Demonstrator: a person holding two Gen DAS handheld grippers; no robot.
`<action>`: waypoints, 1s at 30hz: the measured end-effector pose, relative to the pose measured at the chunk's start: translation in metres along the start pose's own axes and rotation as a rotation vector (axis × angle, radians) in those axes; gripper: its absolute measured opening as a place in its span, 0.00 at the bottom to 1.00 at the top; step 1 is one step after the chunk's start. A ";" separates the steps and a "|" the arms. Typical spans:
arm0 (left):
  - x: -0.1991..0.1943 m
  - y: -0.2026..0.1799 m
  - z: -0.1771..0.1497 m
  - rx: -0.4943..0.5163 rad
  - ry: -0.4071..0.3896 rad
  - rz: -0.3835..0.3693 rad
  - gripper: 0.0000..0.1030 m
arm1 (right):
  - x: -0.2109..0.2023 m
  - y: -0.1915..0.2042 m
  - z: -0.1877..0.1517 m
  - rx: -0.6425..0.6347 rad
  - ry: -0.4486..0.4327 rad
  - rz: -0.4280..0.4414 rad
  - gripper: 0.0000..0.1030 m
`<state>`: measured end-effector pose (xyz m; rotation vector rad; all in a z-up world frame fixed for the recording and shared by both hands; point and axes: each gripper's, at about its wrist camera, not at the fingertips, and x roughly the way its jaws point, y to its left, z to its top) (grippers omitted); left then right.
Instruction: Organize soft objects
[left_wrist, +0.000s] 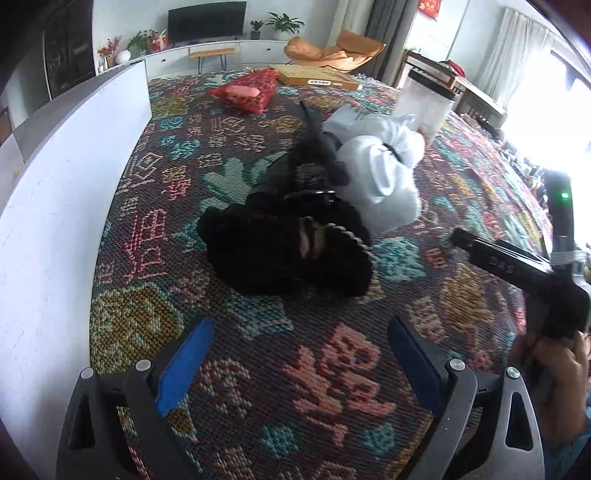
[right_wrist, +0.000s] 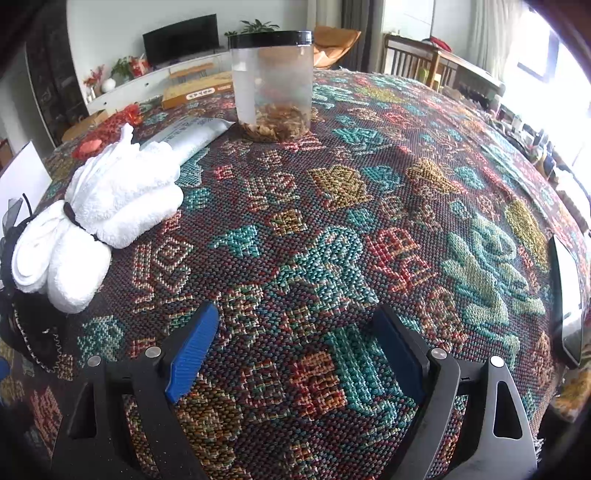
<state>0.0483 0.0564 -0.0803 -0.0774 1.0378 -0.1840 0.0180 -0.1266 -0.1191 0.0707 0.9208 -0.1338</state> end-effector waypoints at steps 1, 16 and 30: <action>0.006 0.005 -0.001 -0.008 0.008 0.010 0.92 | 0.001 -0.001 0.000 0.003 -0.003 0.001 0.86; 0.047 0.000 0.040 0.108 -0.073 0.095 1.00 | -0.004 0.005 -0.007 0.002 -0.011 -0.002 0.86; 0.046 -0.002 0.039 0.109 -0.077 0.098 1.00 | -0.004 0.004 -0.006 0.002 -0.011 -0.002 0.87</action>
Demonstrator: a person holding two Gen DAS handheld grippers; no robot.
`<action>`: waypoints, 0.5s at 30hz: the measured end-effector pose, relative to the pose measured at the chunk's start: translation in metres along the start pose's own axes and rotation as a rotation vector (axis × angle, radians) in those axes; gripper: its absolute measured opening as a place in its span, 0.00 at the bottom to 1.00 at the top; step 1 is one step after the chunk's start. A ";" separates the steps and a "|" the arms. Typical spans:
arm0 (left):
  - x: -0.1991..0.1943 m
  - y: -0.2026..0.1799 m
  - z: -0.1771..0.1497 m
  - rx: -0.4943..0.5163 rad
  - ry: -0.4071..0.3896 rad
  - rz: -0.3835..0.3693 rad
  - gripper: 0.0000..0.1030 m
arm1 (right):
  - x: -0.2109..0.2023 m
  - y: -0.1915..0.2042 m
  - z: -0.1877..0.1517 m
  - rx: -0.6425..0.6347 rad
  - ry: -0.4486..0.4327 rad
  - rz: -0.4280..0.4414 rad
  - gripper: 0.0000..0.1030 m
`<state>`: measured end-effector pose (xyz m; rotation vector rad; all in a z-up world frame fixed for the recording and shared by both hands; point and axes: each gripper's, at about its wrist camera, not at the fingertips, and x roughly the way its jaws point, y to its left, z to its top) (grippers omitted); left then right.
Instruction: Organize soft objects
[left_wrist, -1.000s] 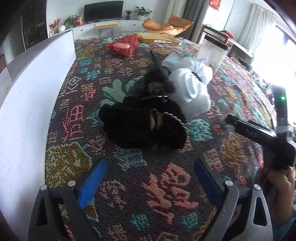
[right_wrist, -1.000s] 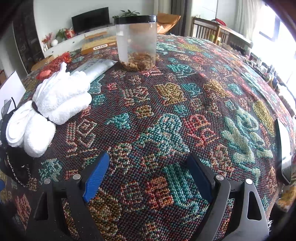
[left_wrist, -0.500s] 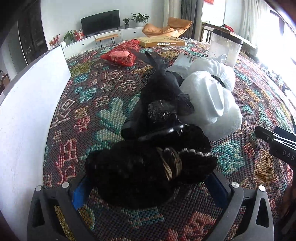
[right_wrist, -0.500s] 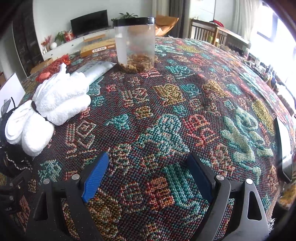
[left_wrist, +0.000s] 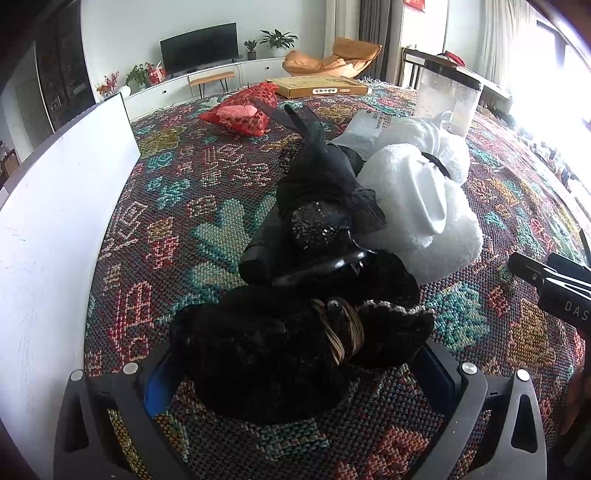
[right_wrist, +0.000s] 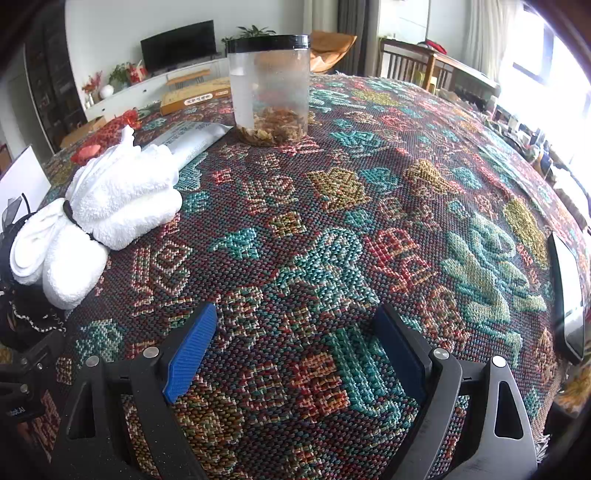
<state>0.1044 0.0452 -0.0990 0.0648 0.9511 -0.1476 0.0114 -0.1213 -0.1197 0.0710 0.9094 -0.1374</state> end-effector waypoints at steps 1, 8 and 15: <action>0.000 0.000 0.000 0.000 0.000 0.000 1.00 | 0.000 0.000 0.000 0.000 0.000 0.000 0.87; 0.000 0.000 0.000 0.000 0.000 0.000 1.00 | 0.000 0.000 0.000 0.001 0.000 -0.001 0.87; 0.000 0.000 0.000 0.000 0.000 0.000 1.00 | -0.001 0.001 -0.001 -0.001 0.000 0.000 0.87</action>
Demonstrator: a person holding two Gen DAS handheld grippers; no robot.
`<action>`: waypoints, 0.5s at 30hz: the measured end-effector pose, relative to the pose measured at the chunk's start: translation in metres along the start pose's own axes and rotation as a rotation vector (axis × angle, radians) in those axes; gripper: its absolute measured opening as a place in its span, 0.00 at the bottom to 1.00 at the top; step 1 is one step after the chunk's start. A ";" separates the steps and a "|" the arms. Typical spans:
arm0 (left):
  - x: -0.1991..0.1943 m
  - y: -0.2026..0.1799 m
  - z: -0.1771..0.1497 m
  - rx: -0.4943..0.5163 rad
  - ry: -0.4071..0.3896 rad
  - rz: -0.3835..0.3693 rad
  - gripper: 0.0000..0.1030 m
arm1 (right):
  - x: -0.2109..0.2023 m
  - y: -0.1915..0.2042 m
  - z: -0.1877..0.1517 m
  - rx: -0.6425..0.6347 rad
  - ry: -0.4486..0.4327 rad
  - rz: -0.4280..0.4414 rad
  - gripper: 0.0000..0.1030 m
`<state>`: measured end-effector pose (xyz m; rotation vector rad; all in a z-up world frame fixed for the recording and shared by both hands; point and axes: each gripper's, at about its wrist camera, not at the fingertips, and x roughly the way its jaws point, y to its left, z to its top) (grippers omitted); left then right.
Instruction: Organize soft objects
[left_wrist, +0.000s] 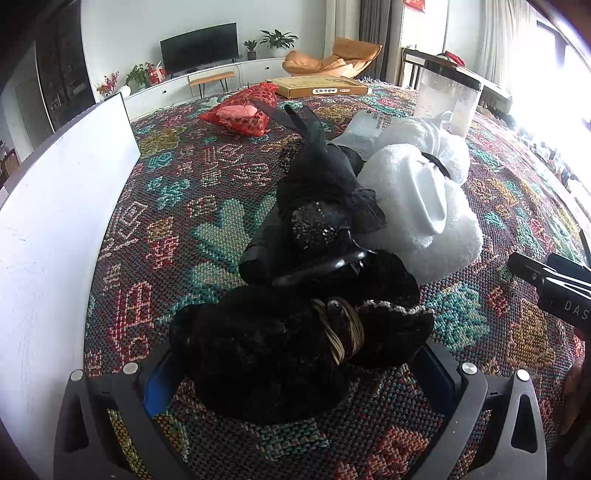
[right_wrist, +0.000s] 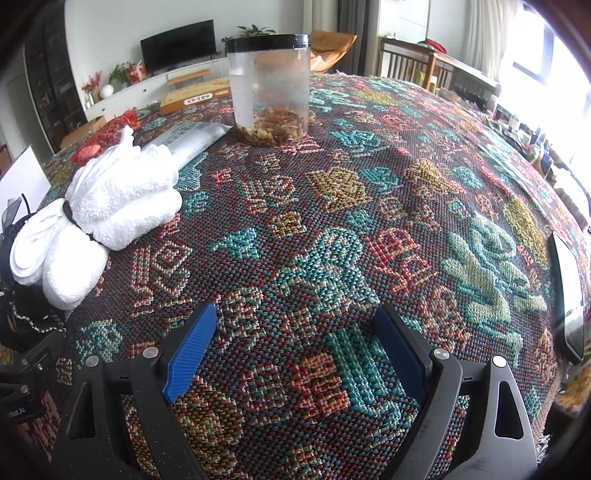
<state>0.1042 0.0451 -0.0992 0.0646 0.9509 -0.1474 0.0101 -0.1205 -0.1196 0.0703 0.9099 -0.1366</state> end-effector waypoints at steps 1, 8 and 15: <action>0.000 0.000 0.000 0.000 0.000 0.000 1.00 | 0.000 0.000 0.000 0.000 0.000 -0.001 0.87; 0.000 0.000 0.000 0.000 0.000 0.000 1.00 | 0.001 0.000 0.001 0.001 -0.002 -0.001 0.87; 0.000 0.000 0.000 0.000 0.000 0.000 1.00 | 0.001 0.000 0.000 0.001 -0.002 -0.001 0.87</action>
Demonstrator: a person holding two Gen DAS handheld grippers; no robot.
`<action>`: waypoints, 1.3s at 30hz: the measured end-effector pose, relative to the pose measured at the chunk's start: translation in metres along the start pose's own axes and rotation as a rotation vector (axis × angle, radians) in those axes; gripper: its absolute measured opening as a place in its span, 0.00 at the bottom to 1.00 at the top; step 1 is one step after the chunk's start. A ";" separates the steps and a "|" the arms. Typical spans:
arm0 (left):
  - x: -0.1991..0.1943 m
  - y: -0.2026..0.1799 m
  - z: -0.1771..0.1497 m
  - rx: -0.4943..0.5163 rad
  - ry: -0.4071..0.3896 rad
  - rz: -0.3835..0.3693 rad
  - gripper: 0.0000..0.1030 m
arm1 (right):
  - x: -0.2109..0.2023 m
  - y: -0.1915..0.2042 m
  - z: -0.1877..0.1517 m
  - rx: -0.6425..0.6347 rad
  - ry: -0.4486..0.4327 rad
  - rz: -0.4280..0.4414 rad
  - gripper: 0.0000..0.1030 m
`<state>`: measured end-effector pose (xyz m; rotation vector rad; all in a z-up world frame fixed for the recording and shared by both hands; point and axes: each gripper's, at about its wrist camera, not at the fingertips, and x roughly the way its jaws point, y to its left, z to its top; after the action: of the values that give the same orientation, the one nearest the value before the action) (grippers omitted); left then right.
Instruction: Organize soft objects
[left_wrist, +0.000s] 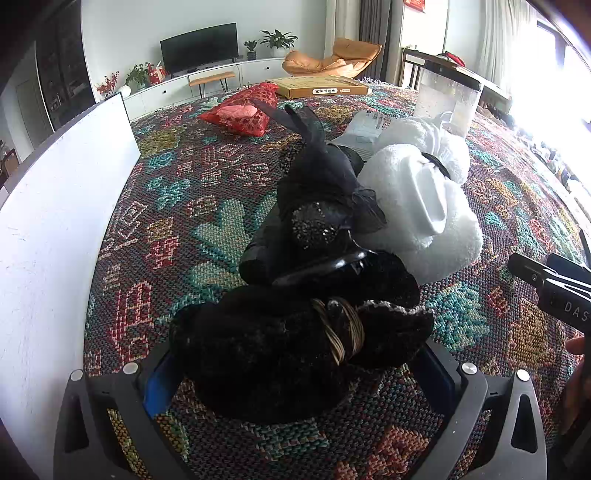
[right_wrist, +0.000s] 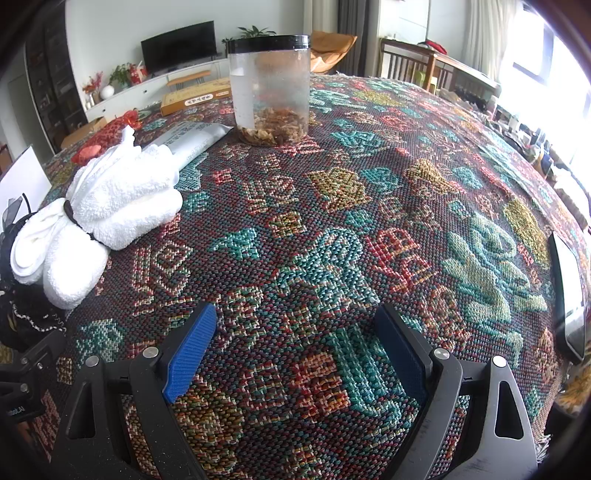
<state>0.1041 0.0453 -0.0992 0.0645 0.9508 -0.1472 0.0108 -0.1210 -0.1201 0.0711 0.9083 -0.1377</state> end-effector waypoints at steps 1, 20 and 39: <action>0.000 0.000 0.000 0.000 0.000 0.000 1.00 | 0.000 0.000 0.000 0.000 0.000 0.000 0.87; 0.000 0.000 0.000 0.000 0.000 0.000 1.00 | 0.000 0.000 0.000 0.000 -0.001 0.000 0.87; 0.000 0.000 0.000 -0.001 0.000 0.000 1.00 | 0.043 0.104 0.082 0.062 0.321 0.527 0.79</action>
<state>0.1039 0.0456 -0.0994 0.0638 0.9506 -0.1468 0.1166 -0.0322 -0.1033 0.3945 1.1750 0.3454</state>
